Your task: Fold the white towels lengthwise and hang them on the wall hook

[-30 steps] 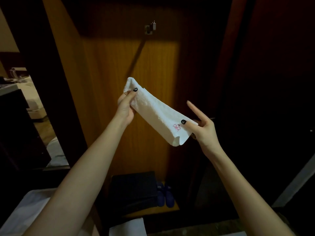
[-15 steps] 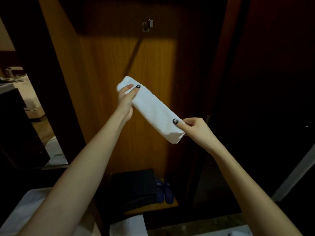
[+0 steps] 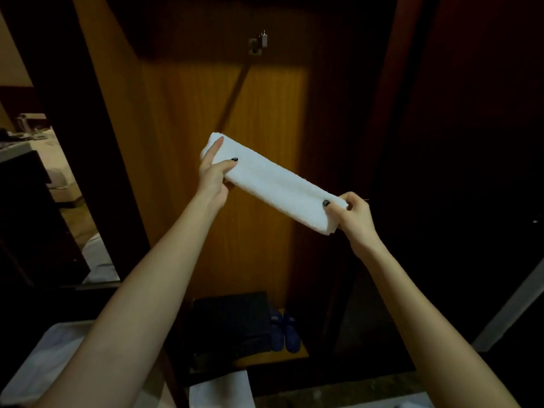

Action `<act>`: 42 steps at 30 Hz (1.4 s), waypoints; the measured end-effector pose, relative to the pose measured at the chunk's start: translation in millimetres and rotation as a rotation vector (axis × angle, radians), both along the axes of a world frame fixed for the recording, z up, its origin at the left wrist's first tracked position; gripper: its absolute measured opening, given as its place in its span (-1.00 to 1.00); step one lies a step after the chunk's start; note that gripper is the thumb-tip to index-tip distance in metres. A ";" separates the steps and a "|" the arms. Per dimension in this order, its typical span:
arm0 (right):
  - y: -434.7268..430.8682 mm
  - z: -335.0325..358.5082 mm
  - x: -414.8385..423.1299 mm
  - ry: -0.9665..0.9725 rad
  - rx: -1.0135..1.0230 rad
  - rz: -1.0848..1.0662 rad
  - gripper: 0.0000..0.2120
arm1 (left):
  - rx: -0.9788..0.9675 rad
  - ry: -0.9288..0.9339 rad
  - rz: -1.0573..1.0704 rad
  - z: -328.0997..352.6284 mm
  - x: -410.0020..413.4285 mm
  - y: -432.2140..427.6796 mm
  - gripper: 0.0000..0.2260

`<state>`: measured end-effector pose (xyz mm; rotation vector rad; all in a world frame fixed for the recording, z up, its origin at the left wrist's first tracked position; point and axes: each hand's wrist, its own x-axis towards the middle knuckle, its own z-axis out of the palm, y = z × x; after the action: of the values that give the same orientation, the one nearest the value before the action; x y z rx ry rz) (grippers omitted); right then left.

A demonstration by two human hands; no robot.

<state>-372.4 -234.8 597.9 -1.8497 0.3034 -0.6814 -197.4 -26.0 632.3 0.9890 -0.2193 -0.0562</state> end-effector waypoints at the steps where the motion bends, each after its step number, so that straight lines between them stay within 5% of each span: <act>1: -5.2 0.5 -0.2 -0.028 0.020 0.007 -0.93 | 0.018 0.005 0.014 -0.1 -0.1 0.6 -0.54; 4: -21.9 6.7 -1.7 -0.137 0.094 0.088 -0.63 | 0.076 0.020 0.072 0.3 1.5 4.7 -0.64; 14: -58.5 70.9 44.9 -0.165 0.159 0.237 -0.71 | 0.278 -0.159 0.019 47.1 10.9 35.3 -0.74; 20: -74.9 130.6 101.7 -0.231 -0.079 0.301 -0.59 | 0.483 -0.351 0.025 98.6 59.9 56.4 -0.74; 30: -99.3 237.6 229.7 -0.373 -0.095 0.330 -0.62 | 0.278 -0.521 0.054 181.5 179.4 33.7 -0.73; 37: -130.6 304.4 348.0 -0.436 -0.023 0.279 -0.73 | 0.356 -0.612 0.034 236.7 281.8 11.5 -0.62; 42: -151.1 326.5 432.4 -0.390 0.043 0.230 -0.71 | 0.348 -0.563 0.094 260.5 355.1 -10.6 -0.78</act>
<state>60.0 -385.9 924.5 -1.6365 -0.1456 -0.8466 157.7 -36.7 892.8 1.3469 -0.6953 0.2823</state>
